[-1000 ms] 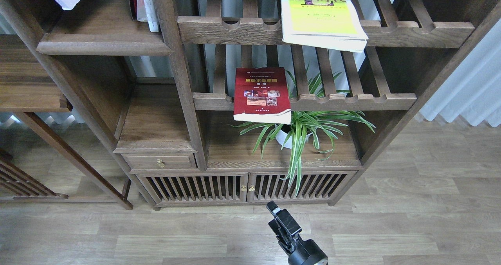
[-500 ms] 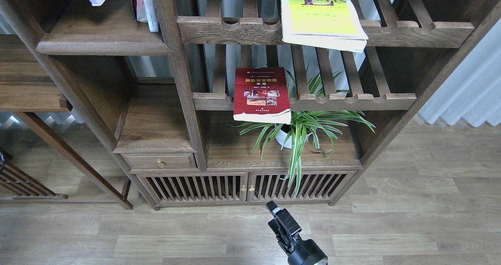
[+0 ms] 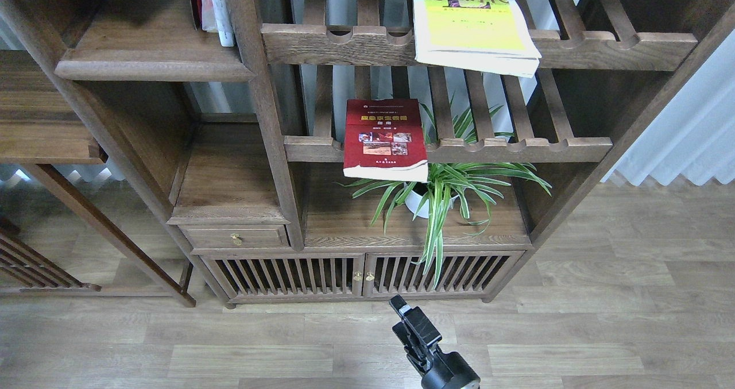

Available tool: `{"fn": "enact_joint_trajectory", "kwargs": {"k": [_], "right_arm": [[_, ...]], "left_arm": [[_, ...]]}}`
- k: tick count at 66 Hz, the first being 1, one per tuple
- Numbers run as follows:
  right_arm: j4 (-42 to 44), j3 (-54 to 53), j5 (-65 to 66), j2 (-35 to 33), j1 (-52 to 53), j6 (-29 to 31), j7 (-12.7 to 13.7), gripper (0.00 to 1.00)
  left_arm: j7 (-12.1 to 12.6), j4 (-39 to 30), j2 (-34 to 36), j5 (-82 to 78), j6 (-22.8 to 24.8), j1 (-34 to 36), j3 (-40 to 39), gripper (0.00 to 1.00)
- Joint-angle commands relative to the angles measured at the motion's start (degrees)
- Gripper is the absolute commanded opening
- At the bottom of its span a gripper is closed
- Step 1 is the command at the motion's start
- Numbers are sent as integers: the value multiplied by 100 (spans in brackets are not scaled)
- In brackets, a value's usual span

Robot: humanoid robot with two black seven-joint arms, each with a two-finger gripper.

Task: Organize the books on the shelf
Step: 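Lower the white book flat onto the upper shelf with the left gripper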

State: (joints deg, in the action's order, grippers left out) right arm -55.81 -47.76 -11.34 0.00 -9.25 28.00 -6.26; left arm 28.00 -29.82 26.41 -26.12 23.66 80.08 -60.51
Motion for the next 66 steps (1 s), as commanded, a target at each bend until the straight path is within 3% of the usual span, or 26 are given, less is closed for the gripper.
{"fn": "enact_joint_trajectory", "kwargs": {"k": [1,47,66], "right_arm": [[0,-5,0,0,-7,0,-6,98],[-17,-5,-9,0,-15,0,-15,98],[-17,-5,-70,0,-15,0,-15,98]], "left_arm": [[0,20,-4,-95,69,34,180,7],[0,301,-242,-508,262,104,514,8],[0,372,-268,-508,209,104,488,18]]}}
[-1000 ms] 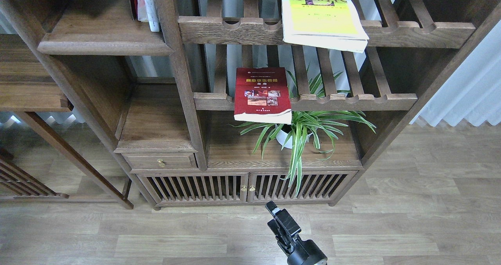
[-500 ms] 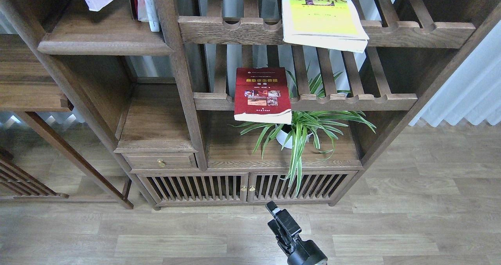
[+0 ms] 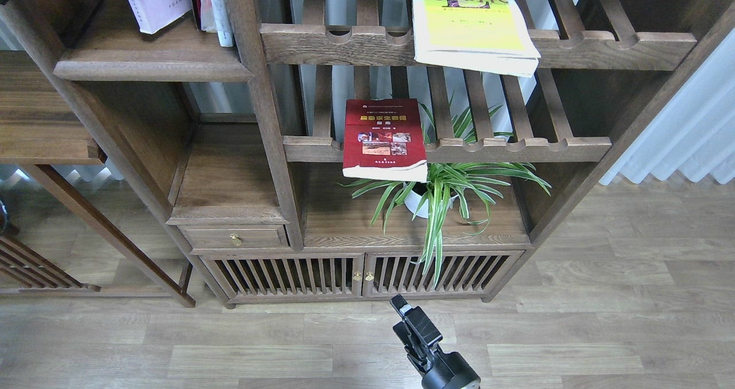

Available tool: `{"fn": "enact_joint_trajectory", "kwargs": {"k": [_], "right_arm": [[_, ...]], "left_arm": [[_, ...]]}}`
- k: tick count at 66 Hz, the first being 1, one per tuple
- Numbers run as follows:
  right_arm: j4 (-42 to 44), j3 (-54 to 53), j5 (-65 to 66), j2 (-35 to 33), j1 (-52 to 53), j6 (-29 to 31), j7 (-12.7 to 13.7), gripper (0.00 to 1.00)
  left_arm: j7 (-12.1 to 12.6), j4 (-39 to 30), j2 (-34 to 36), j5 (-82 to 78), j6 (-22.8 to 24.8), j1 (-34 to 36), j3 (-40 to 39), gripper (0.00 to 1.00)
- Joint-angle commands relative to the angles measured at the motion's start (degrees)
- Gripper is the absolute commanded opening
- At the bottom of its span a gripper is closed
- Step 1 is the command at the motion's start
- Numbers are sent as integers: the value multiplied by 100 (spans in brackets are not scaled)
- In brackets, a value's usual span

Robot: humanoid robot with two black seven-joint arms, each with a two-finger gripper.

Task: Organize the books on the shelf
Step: 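Lower the white book flat onto the upper shelf with the left gripper, then release the white book and withdraw the left gripper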

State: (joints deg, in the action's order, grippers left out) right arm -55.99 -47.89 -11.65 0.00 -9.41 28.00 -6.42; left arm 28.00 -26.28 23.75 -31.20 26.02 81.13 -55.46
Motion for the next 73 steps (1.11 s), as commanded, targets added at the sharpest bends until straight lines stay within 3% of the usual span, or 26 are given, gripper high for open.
{"fn": "enact_joint_trajectory", "kwargs": {"k": [1,34,48,58,68,73], "right_arm": [[1,8,-39,0,0,0,0,98],[1,-1,-65,0,0,0,0,98],[1,8,-65,0,0,0,-8,98],[1,8,-74,0,0,0,-8,98],[1,-1,-65,0,0,0,-17,98],[1,-1,-74,0,-9,0,-8,98]], "left_arm": [[0,18,-2,0,-26,-1,-18,18],[0,18,-160,9,-70,60,-26,21],[0,0,-195,0,-220,69,-9,42],[0,-17,-177,0,-246,87,0,48],[0,-79,-168,9,-360,131,-35,66],[0,-96,-169,9,-396,201,-44,67]]}}
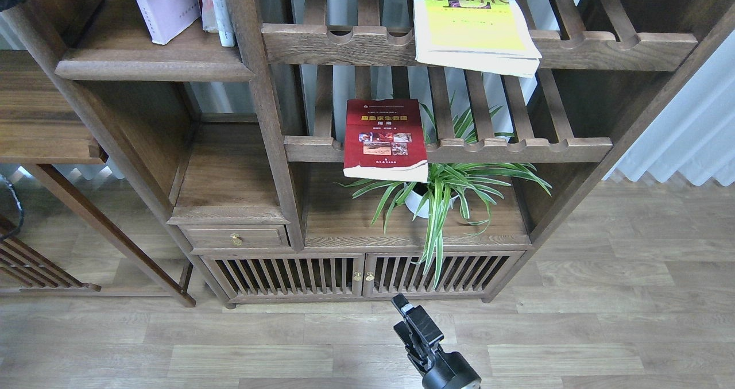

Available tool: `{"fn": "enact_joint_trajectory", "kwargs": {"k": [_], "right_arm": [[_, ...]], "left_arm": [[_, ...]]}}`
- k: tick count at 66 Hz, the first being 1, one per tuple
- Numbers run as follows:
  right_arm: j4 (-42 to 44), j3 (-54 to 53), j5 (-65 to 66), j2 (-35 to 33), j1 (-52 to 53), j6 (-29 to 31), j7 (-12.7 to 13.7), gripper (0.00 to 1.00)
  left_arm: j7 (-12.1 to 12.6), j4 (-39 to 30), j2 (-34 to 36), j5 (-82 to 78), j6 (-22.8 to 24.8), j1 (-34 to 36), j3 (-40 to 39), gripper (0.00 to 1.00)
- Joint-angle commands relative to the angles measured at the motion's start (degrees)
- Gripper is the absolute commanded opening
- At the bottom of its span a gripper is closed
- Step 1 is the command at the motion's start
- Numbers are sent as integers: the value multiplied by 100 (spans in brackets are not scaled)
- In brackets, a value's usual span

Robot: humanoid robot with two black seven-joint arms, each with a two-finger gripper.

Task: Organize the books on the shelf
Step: 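Release the white book and withdraw the left gripper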

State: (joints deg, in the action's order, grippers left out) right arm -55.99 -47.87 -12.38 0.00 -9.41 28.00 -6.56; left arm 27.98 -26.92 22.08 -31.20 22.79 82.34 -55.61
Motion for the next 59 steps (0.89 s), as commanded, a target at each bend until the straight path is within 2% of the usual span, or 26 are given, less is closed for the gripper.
{"fn": "enact_joint_trajectory", "kwargs": {"k": [1,21,40,41,47,59], "right_arm": [[0,-3,8,0,-9,0,6,98],[0,-3,-1,0,-9,0,-12,98],[0,-3,-1,0,0,0,-12,98],[0,-3,-1,0,0,0,-21,98],[9,-12,-10,0,-9,0,-12,98],[0,6,-71,0,-9,0,-12,98]], "left_arm": [[2,-50,-1,8,-91,115,-29,67],[2,-59,-72,8,-275,660,-29,71],[2,-349,-89,61,-293,722,-82,75],[2,-497,-63,70,-328,722,-160,79],[2,-841,-19,79,-521,669,-266,82],[2,-1518,86,88,-1233,599,-301,92]]}}
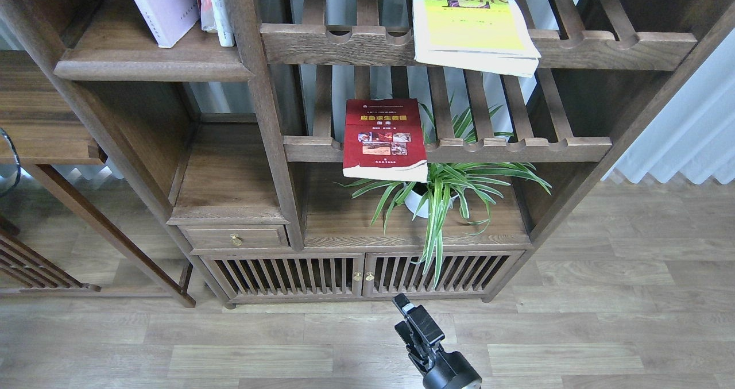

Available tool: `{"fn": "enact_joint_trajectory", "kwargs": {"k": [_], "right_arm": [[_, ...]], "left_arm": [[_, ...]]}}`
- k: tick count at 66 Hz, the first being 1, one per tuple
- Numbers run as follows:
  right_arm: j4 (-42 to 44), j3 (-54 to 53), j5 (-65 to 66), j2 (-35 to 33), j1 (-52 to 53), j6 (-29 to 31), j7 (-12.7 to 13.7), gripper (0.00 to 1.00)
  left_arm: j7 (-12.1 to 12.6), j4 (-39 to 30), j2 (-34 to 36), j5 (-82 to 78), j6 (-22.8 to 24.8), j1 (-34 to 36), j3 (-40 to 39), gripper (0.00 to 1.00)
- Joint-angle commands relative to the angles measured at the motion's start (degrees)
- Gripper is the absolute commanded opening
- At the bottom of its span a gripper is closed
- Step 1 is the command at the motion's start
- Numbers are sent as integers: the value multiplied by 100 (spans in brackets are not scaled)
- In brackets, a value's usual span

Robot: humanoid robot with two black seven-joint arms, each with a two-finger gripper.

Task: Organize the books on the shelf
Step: 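Release the white book and withdraw the left gripper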

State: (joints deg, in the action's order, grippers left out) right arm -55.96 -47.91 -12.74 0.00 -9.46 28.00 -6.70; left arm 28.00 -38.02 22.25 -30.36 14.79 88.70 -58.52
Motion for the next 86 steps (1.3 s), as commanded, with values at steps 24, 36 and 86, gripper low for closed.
{"fn": "enact_joint_trajectory", "kwargs": {"k": [24,36,86], "right_arm": [[-2,-8,-53,0,-3,0,2,98],[-2,10,-53,0,-3,0,2,98],[7,-52,-273,0,76,0,2,98]], "left_arm": [[0,-1568,692,215,-899,-687,-2,96],[0,-2333,1123,725,-1250,-1082,-10,97],[0,-4091,1326,1129,-1259,-3930,-1179,99]]}}
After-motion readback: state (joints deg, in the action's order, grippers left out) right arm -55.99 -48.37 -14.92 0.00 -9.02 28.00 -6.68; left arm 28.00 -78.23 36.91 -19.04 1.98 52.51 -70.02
